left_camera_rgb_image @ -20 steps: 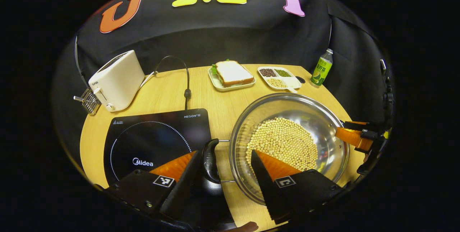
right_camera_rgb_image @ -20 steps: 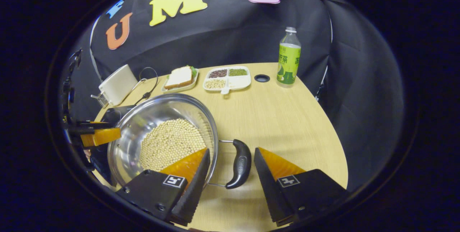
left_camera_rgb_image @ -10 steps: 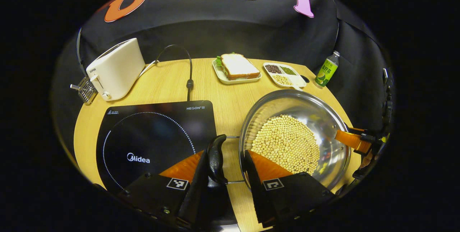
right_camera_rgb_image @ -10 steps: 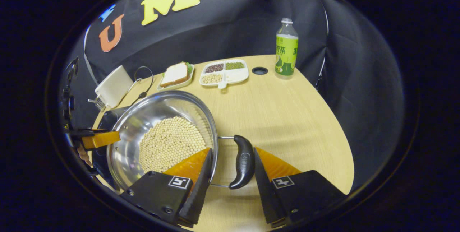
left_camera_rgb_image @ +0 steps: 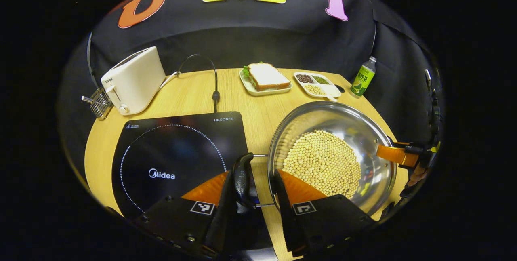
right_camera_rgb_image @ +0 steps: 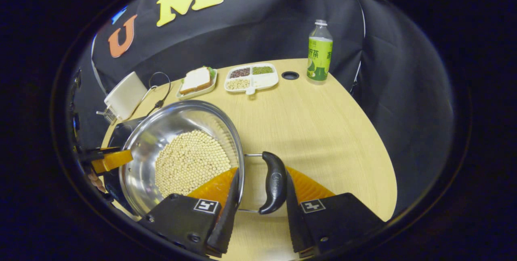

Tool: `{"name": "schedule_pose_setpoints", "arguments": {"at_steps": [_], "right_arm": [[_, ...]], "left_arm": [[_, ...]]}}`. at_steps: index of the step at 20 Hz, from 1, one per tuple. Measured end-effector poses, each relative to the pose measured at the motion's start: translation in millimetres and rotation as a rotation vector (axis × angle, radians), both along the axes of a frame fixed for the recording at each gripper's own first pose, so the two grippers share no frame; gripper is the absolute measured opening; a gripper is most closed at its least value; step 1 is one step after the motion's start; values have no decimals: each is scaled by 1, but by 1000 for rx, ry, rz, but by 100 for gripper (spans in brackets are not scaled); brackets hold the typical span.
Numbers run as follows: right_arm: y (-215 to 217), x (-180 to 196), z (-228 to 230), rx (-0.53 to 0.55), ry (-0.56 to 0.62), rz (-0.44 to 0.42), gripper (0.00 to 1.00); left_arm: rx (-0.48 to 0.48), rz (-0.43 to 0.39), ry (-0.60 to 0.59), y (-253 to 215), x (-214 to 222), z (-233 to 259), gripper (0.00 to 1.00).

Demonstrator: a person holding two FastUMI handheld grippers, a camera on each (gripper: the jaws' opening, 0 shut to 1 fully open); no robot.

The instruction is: First push the handle of the pot to place it horizontally, then grasp the pot with both hands and set it on the induction cooktop.

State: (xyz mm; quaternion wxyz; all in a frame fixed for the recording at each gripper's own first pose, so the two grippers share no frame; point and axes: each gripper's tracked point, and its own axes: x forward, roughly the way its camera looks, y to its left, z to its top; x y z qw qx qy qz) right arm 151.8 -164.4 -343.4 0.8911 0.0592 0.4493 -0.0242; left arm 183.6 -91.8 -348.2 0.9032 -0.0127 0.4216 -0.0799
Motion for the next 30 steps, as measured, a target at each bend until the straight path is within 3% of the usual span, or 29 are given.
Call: {"name": "schedule_pose_setpoints", "arguments": {"at_steps": [8,16,24,30], "right_arm": [[33,-21,63,-22,-62,27,59],[122,-13,97,15,-92,86,58],[214,16,88,27,-91,179,59],[257,39,61,16,-74,181,59]], "left_arm": [[-8,17,-92,25,-25,61,55],[-2,111,-144,106,-41,102,54],[23,212,-159,197,-41,104,55],[28,244,-131,237,-22,81,55]]}}
